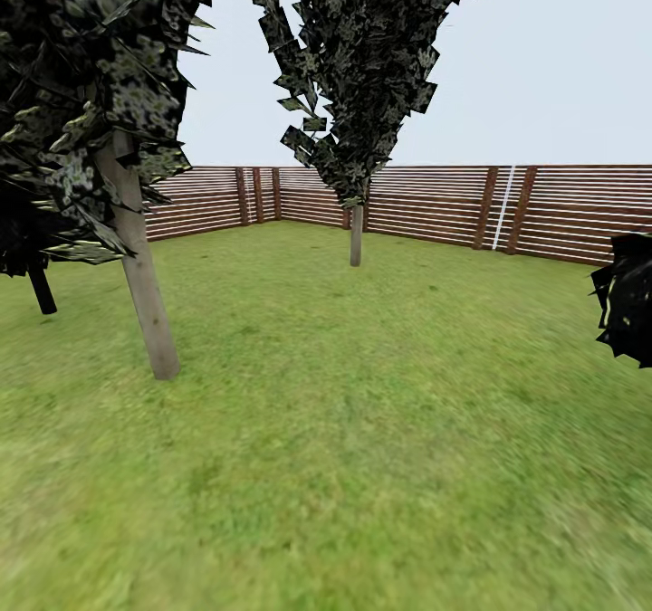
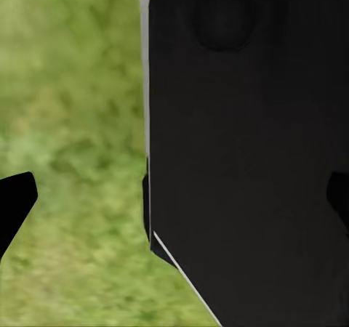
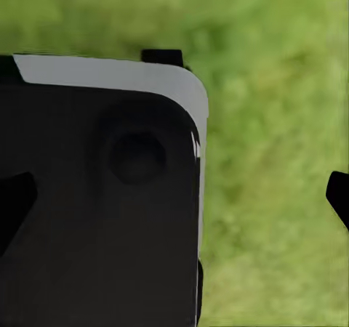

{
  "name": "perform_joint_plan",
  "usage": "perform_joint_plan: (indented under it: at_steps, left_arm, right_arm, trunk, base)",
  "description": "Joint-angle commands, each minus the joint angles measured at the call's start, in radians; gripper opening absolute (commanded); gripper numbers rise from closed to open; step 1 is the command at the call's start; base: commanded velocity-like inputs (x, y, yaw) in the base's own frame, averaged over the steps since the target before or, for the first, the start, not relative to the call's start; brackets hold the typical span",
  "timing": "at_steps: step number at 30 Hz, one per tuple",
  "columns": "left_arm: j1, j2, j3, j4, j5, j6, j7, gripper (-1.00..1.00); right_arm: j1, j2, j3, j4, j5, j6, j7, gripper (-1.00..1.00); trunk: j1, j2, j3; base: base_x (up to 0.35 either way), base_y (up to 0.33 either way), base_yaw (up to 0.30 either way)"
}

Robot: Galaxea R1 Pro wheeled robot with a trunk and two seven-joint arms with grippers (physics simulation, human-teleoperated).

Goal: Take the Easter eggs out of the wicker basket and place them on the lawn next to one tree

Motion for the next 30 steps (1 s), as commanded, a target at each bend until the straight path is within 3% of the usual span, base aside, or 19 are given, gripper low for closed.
perform_joint_plan:
  at_steps: [1,9,10,20,25,30]
  left_arm:
    - [0.001,0.000,0.000,-0.007,0.003,-0.001,0.000,1.00]
    - [0.001,-0.009,-0.002,-0.053,0.005,0.001,-0.001,1.00]
    - [0.001,-0.010,-0.002,-0.056,0.005,0.001,-0.001,1.00]
    - [0.001,-0.033,-0.005,-0.082,0.002,-0.018,-0.004,1.00]
    - [0.001,-0.039,-0.007,-0.084,0.001,-0.036,-0.004,1.00]
    - [0.001,-0.039,-0.009,-0.083,0.001,-0.038,-0.004,1.00]
  right_arm:
    - [0.000,0.006,0.006,-0.002,0.007,0.000,-0.001,1.00]
    - [0.000,0.050,0.052,0.017,0.051,-0.018,-0.015,1.00]
    - [0.000,0.049,0.071,-0.009,0.130,-0.018,-0.015,1.00]
    - [0.000,0.049,0.070,-0.027,0.130,-0.021,-0.026,1.00]
    - [0.000,0.049,0.070,-0.027,0.129,-0.021,-0.097,1.00]
    - [0.000,0.049,0.070,-0.027,0.129,-0.022,-0.119,1.00]
  trunk:
    - [0.000,0.000,-0.001]
    - [0.000,0.000,-0.001]
    - [0.000,0.000,-0.001]
    - [0.000,0.000,-0.001]
    - [0.000,0.000,-0.001]
    - [0.000,0.000,-0.001]
  base:
    - [0.000,0.000,0.000]
    - [0.009,0.000,0.198]
    - [0.104,0.000,0.295]
    - [0.029,0.000,0.299]
    - [0.000,0.000,0.300]
    - [0.000,0.000,0.300]
